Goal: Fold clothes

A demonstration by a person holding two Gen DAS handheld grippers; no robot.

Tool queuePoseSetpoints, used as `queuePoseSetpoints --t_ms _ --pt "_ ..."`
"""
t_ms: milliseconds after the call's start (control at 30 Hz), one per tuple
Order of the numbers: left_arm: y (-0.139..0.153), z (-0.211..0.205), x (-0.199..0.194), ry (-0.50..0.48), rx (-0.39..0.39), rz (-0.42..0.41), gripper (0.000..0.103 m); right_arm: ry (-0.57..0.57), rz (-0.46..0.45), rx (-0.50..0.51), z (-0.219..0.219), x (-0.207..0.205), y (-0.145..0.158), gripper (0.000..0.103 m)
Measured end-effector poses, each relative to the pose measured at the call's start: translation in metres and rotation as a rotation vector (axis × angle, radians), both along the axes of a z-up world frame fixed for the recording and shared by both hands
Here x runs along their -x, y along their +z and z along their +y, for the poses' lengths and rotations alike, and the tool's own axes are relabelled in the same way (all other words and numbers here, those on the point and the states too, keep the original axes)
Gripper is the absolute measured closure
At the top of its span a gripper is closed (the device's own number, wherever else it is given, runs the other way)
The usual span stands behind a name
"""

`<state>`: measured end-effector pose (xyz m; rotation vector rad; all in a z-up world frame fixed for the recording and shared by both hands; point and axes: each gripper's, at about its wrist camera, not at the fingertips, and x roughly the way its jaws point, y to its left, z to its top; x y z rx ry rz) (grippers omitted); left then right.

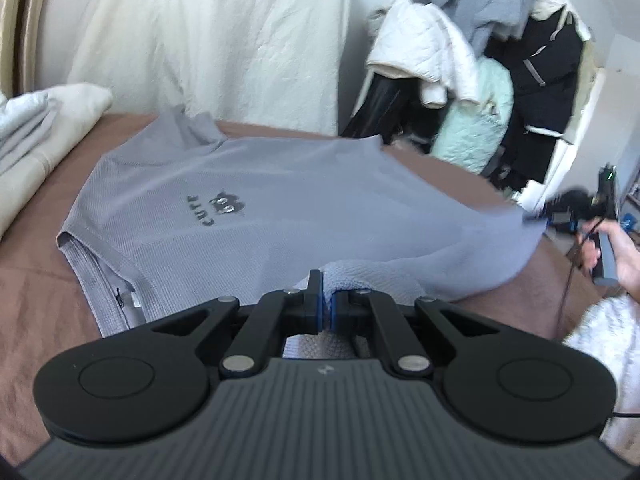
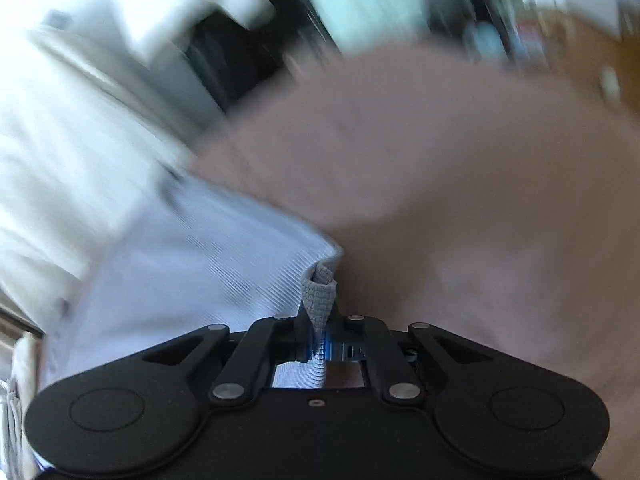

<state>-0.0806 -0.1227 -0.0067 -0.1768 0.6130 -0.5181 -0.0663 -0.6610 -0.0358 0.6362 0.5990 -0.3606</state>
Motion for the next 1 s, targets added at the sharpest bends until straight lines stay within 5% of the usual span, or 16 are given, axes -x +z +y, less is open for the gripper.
queuePoseSetpoints --t_ms 100,200,500,633,800,1000 --pt "0.022 -0.002 0.031 -0.02 0.004 -0.009 0.1 0.012 -0.187 0.179 0.031 0.045 0.064 0.098" --pt "0.036 -0.004 0.06 -0.039 0.006 -0.018 0.1 0.049 -0.091 0.269 0.031 0.059 0.076 0.098" --pt "0.039 -0.002 0.09 -0.056 0.006 -0.02 0.1 0.011 0.071 0.198 0.006 0.067 0.042 0.098" --pt "0.043 0.003 0.1 -0.038 0.016 -0.017 0.1 0.03 0.064 0.098 0.0 0.069 0.041 0.098" --pt "0.042 0.017 0.108 -0.036 0.075 0.027 0.1 0.027 0.003 0.079 0.0 0.088 0.055 0.098" --pt "0.037 0.018 0.111 -0.026 0.058 0.062 0.1 0.031 0.017 0.045 -0.005 0.087 0.049 0.098"
